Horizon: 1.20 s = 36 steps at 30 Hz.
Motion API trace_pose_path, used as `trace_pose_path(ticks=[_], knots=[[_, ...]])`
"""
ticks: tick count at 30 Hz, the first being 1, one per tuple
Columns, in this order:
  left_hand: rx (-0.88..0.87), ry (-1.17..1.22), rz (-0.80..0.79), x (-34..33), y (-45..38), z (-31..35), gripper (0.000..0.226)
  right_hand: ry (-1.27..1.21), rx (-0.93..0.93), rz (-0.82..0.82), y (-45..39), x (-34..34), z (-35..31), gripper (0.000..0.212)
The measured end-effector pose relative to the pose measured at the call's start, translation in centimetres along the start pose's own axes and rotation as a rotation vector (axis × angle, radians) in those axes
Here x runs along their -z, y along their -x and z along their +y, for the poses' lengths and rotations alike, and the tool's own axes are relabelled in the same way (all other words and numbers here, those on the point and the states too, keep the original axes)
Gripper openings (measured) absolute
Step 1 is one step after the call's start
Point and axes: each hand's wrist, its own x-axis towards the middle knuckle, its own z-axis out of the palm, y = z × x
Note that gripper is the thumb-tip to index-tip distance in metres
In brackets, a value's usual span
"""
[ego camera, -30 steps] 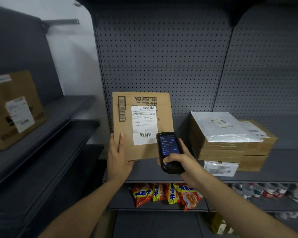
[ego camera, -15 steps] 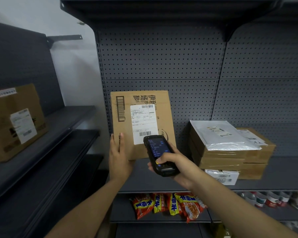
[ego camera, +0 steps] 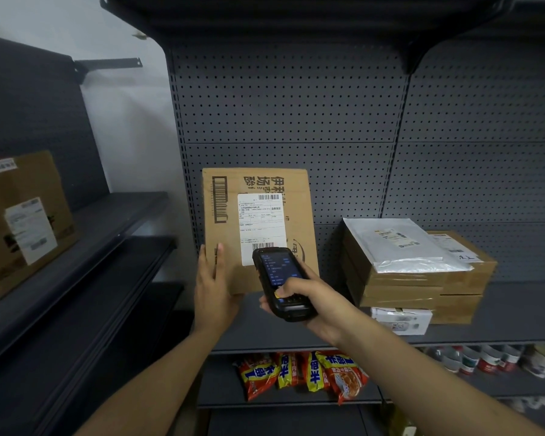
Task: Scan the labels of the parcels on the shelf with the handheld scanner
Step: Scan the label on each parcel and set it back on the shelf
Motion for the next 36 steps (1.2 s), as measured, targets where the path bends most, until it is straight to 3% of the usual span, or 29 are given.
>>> trace_pose_path(ticks=[5, 18, 24, 33, 36], knots=[[-0.001, 0.018, 0.002, -0.3, -0.1, -0.3, 0.125, -0.055, 0.006, 0.002, -0.2, 0.0, 0.0, 0.056], [0.021, 0.034, -0.031, -0.8, -0.3, -1.1, 0.123, -0.017, -0.014, 0.019, -0.9, -0.1, 0.8, 0.066], [0.049, 0.053, -0.054, -1.4, 0.4, -0.8, 0.122, 0.05, -0.019, 0.031, -0.9, 0.4, 1.4, 0.06], [0.155, 0.128, -0.167, -2.4, 0.4, 0.9, 0.125, 0.185, -0.001, 0.157, -2.1, 2.2, 2.7, 0.074], [0.147, 0.143, -0.219, -2.8, 0.3, 0.8, 0.128, 0.266, 0.028, 0.255, -2.7, 3.2, 3.2, 0.09]])
